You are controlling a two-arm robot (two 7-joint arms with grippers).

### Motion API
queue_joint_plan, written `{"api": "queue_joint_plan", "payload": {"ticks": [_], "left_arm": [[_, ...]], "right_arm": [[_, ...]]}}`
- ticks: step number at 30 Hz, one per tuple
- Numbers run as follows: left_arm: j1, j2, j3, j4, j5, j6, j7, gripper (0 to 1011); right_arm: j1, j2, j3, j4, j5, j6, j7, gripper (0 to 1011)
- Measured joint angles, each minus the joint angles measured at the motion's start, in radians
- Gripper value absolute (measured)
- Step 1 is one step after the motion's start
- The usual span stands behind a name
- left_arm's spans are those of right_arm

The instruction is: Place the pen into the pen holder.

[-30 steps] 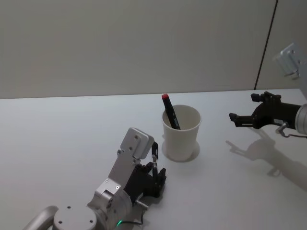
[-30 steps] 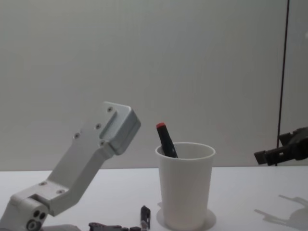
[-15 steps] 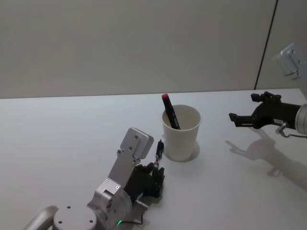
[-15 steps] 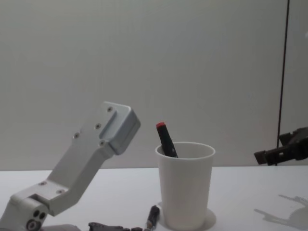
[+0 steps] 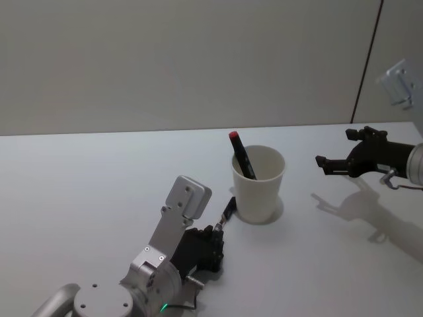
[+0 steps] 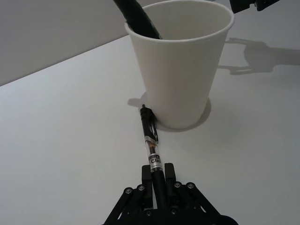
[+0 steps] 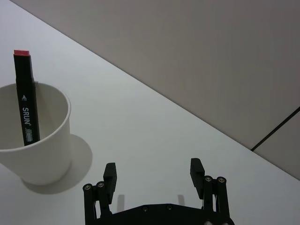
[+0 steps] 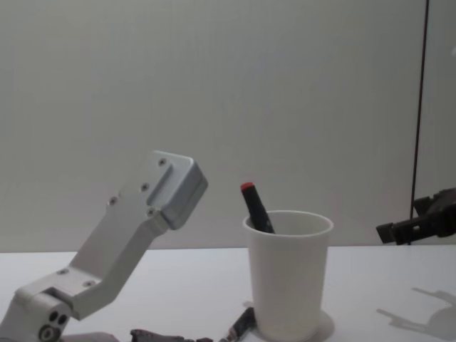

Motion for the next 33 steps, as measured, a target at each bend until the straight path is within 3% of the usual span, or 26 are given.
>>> {"api": "queue_joint_plan", "payload": {"ticks": [33], "left_arm": [[0.001, 0.0, -0.001, 0.0, 0.001, 0.0, -0.001, 138]], "right_arm": [[0.0, 0.0, 0.0, 0.0, 0.0, 0.0, 0.0, 1000]]}}
